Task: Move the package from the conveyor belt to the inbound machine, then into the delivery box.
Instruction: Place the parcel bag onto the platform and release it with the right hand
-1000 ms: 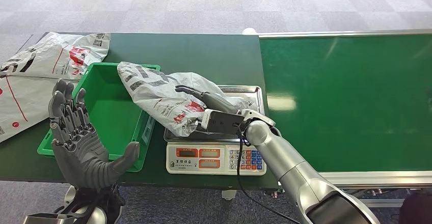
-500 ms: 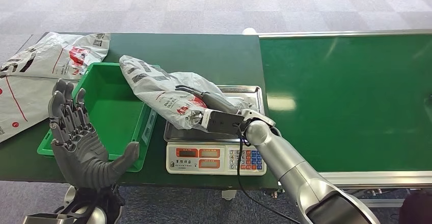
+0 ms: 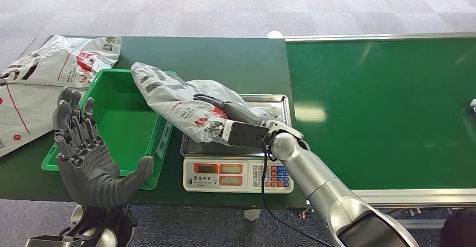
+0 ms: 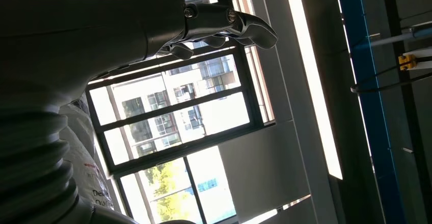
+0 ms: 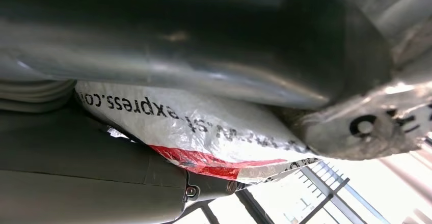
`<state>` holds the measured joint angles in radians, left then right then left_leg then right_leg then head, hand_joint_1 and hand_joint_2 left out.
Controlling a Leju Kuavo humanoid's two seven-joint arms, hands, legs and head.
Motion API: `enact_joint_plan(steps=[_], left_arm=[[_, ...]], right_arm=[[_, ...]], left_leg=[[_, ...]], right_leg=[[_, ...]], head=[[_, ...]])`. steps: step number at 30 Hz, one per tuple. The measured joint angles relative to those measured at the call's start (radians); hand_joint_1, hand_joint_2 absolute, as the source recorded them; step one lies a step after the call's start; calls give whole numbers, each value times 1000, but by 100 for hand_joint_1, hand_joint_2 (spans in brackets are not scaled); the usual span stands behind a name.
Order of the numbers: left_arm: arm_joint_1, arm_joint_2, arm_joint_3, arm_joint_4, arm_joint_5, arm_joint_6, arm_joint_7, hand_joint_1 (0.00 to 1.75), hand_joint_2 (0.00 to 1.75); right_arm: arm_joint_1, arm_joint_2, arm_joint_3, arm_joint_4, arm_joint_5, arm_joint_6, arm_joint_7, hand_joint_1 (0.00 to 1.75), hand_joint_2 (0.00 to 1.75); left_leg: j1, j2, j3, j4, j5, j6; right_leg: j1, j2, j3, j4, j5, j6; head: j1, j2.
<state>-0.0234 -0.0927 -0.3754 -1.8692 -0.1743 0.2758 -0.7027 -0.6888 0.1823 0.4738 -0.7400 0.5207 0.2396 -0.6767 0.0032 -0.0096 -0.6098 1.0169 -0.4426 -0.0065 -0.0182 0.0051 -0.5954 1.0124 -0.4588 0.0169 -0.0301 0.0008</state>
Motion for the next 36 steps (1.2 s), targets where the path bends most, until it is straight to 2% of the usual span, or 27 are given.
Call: enact_joint_plan(steps=[36], left_arm=[[0, 0, 0, 0, 0, 0, 0, 0, 175]], right_arm=[[-1, 0, 0, 1, 0, 0, 0, 0, 0]], left_leg=[[0, 0, 0, 0, 0, 0]], right_leg=[[0, 0, 0, 0, 0, 0]], head=[[0, 0]])
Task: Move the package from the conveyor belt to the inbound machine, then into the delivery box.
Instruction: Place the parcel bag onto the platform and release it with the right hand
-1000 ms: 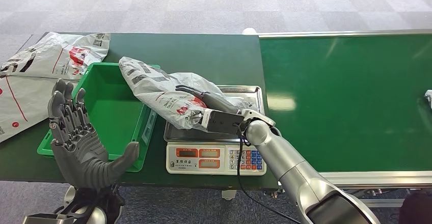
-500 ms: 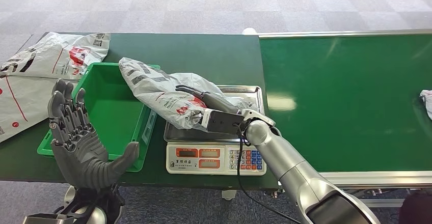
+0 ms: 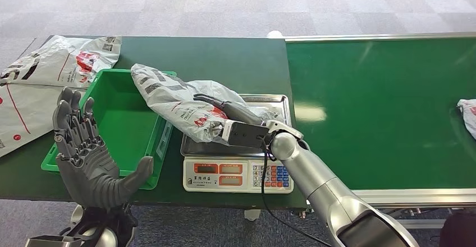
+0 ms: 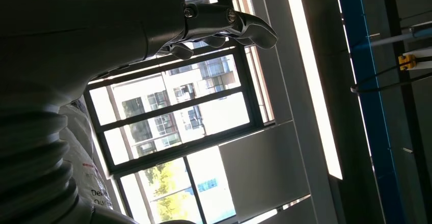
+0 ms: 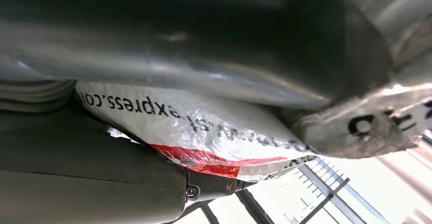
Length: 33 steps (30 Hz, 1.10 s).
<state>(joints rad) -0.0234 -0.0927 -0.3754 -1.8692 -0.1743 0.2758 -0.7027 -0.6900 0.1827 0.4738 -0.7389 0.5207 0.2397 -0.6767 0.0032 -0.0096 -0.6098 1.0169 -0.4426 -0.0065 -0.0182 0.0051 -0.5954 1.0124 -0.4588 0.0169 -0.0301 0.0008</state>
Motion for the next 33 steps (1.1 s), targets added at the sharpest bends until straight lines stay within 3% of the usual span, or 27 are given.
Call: enact_joint_plan(steps=[33], left_arm=[[0, 0, 0, 0, 0, 0, 0, 0, 175]], right_arm=[[-1, 0, 0, 2, 0, 0, 0, 0, 0]], left_leg=[[0, 0, 0, 0, 0, 0]], right_leg=[[0, 0, 0, 0, 0, 0]], head=[[0, 0]])
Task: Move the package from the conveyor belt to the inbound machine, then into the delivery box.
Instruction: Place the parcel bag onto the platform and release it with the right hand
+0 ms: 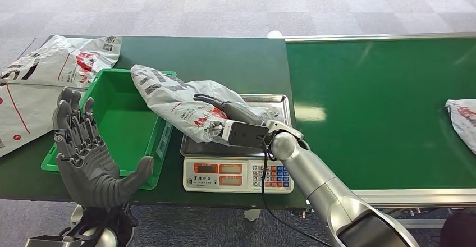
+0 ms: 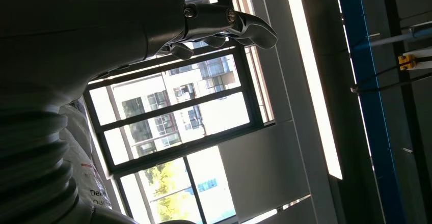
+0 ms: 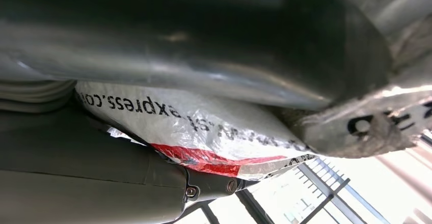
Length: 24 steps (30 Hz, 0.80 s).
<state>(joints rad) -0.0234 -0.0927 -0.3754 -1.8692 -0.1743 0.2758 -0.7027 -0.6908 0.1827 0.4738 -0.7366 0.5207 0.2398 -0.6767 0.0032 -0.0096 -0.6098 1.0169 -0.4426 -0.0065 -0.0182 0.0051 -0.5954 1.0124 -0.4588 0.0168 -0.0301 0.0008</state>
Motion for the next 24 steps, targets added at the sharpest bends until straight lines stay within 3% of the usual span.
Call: enact_joint_plan(steps=[24], left_arm=[[0, 0, 0, 0, 0, 0, 0, 0, 175]], right_arm=[[0, 0, 0, 0, 0, 0, 0, 0, 0]], left_leg=[[0, 0, 0, 0, 0, 0]], right_leg=[[0, 0, 0, 0, 0, 0]], head=[[0, 0]])
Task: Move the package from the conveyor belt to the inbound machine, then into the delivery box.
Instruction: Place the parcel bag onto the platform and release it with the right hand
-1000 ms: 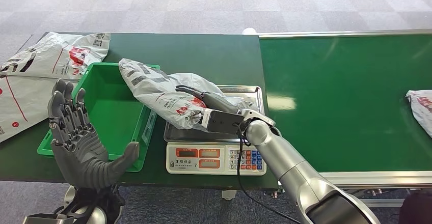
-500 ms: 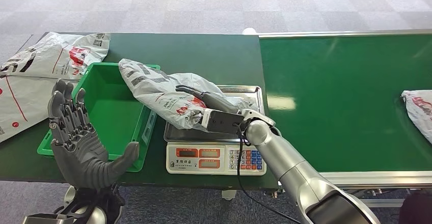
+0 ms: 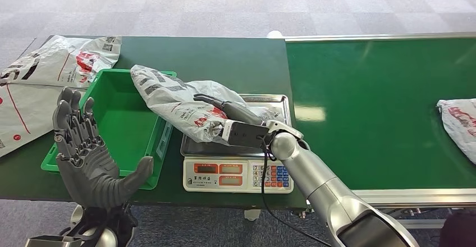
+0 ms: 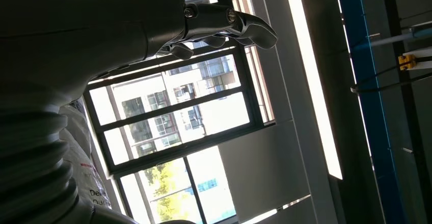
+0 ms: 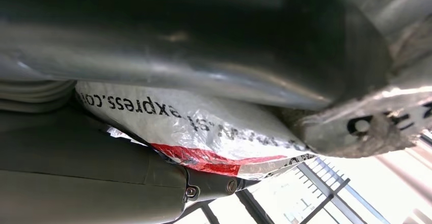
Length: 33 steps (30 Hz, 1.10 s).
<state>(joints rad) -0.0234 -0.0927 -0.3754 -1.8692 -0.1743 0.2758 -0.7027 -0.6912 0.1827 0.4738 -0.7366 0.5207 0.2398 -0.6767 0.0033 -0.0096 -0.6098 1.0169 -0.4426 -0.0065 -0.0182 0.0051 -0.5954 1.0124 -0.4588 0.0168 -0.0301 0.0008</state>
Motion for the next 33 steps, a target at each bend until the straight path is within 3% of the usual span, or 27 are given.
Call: enact_joint_plan(steps=[33], left_arm=[[0, 0, -3, 0, 0, 0, 0, 0, 175]], right_arm=[[-3, 0, -1, 2, 0, 0, 0, 0, 0]], left_leg=[[0, 0, 0, 0, 0, 0]], right_leg=[[0, 0, 0, 0, 0, 0]], head=[[0, 0]])
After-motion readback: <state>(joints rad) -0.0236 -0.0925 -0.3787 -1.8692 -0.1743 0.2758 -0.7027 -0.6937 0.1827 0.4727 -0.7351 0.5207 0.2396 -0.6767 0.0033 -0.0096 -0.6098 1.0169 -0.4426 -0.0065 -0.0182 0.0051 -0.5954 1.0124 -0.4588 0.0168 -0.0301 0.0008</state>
